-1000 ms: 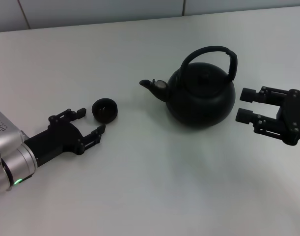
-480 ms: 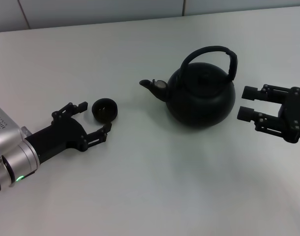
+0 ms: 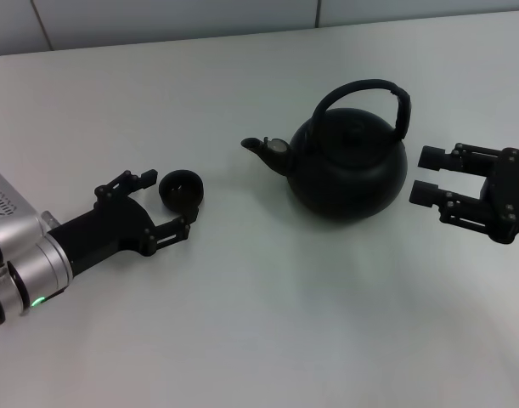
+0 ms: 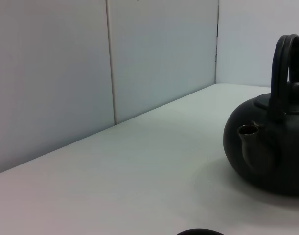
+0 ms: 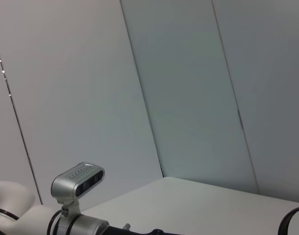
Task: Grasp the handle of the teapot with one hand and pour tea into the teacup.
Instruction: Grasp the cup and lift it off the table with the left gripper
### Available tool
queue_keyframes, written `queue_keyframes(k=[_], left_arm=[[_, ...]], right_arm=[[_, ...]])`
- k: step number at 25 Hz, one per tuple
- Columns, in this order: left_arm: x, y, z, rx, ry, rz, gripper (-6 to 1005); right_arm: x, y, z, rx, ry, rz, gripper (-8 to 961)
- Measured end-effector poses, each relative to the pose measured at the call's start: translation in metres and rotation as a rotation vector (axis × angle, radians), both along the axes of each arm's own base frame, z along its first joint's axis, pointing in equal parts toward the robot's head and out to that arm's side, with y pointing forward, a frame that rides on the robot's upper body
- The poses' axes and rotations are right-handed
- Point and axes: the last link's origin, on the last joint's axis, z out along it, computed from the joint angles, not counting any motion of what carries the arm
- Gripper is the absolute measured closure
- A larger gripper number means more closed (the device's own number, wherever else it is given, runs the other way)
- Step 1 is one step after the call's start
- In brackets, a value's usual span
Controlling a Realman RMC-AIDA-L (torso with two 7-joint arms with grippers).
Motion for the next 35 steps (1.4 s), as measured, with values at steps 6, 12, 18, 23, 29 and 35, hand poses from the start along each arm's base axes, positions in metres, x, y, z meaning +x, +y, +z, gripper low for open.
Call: queue_keyframes(k=[6,12,18,23,29,35], left_arm=[[0.0005,-0.0001,-0.0017,-0.010,0.008,-0.005,132],[-0.0019,-0.0004,-0.0032,-0.014,0.024,0.004,132],[-0.0023,-0.0003,-0.0032,-0.014,0.026,0.007,131],[-0.0004,0.0036,-0.0026,-0.007,0.033,0.002,131],[0.0005,0.0056,-0.0030,-0.007,0.041,0.001,132],[0.0010,0.0069,-0.0043,-0.012,0.055,-0.004,131]], right_arm=[[-0.0007,-0.0004,0.0002,-0.003,-0.001,0.007,396],[-0.0012,-0.0006,-0.0006,-0.006,-0.003,0.012,396],[-0.0018,-0.0008,-0.0017,-0.009,-0.001,0.013,396],[-0.0021,-0.0008,-0.0024,-0.014,0.004,0.010,396],[-0.0025,-0.0010,-0.0037,-0.017,0.010,0.009,396],[-0.0030,-0.0013,-0.0042,-0.020,0.014,0.009,396]])
